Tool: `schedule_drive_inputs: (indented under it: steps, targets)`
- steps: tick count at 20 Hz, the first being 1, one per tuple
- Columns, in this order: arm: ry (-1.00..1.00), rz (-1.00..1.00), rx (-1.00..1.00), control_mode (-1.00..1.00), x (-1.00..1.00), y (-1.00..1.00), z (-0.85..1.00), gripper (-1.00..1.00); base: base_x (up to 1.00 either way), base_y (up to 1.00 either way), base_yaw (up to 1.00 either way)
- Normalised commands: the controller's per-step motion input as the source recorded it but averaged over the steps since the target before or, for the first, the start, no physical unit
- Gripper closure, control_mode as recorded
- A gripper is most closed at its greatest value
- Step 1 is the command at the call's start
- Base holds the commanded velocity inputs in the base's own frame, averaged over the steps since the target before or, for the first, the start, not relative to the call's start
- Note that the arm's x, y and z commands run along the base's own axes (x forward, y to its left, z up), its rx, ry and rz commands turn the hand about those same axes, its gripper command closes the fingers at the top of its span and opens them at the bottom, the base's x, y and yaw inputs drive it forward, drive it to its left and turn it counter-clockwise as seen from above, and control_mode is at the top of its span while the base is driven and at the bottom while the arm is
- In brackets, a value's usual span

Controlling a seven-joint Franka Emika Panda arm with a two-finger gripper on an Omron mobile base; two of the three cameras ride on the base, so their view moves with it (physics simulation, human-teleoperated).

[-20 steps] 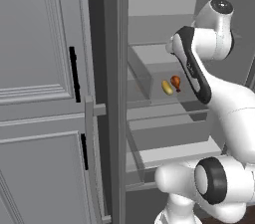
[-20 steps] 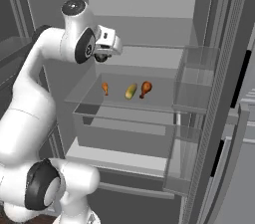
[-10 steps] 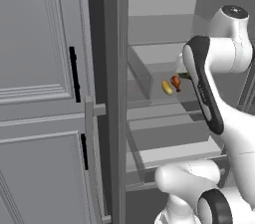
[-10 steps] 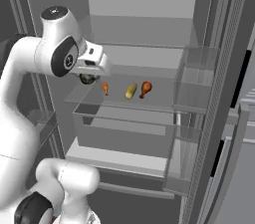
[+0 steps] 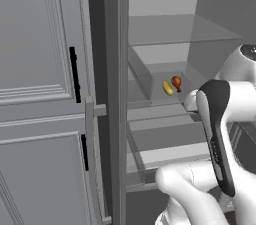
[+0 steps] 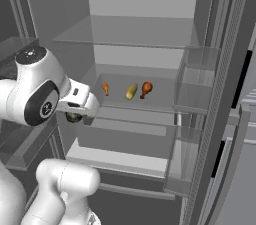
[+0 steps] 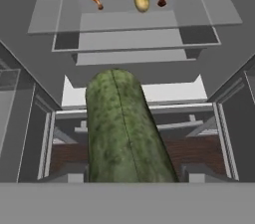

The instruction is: Place one cucumber and one chicken drumstick in each tupperware on the nearby counter, to pack two identical lunches.

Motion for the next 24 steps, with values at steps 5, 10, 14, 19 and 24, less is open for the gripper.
schedule_drive_inputs:
  steps: [5, 10, 14, 19, 24]
  targets:
    - [-0.01, 0.0, 0.01, -1.0, -0.93, 0.09, -0.17, 1.0, 0.0, 0.0, 0.0]
    - [-0.01, 0.0, 0.0, -1.0, -0.56, 0.19, -0.21, 1.0, 0.0, 0.0, 0.0]
    - [0.0, 0.0, 0.0, -1.0, -0.05, 0.01, -0.01, 1.0, 0.0, 0.0, 0.0]
    - [0.0, 0.0, 0.0, -1.0, 0.0, 0.0, 0.0, 1.0, 0.0, 0.0, 0.0]
    - [-0.01, 0.0, 0.0, -1.0, -0.1, 0.02, 0.0, 1.0, 0.0, 0.0, 0.0]
